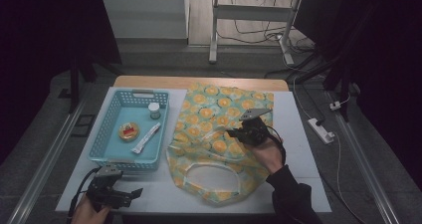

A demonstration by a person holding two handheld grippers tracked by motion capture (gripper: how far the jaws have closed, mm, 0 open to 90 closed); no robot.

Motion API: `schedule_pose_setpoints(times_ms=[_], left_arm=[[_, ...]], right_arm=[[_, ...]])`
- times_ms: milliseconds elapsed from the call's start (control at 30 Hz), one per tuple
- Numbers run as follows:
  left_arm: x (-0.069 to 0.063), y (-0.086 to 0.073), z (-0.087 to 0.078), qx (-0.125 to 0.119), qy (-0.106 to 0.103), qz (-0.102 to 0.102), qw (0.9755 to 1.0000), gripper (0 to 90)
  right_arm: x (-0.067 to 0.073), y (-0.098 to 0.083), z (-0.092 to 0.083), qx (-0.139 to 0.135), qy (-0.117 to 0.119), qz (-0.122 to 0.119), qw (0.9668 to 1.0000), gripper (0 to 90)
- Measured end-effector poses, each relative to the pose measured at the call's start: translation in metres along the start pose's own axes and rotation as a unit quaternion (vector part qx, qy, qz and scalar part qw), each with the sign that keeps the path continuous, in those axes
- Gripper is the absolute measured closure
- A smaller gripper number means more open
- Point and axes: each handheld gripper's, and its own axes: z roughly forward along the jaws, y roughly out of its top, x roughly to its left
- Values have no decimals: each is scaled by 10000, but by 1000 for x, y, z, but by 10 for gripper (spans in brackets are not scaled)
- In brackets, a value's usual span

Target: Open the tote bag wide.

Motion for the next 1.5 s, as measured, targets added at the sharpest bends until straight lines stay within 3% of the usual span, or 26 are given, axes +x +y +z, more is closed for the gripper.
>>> schedule_pose_setpoints(times_ms=[700,933,1267,1500], left_arm=[[1,0,0,12,-3,-18,10000,22],[1,0,0,15,-18,-20,10000,22],[1,0,0,20,-32,-37,10000,22],[1,0,0,15,-38,-30,10000,22]], right_arm=[[-59,19,23,-24,-468,165,9988,892],[-79,9,44,186,-630,319,9973,892],[-84,-13,68,507,-609,383,9961,890],[-85,-23,76,675,-563,402,9953,884]])
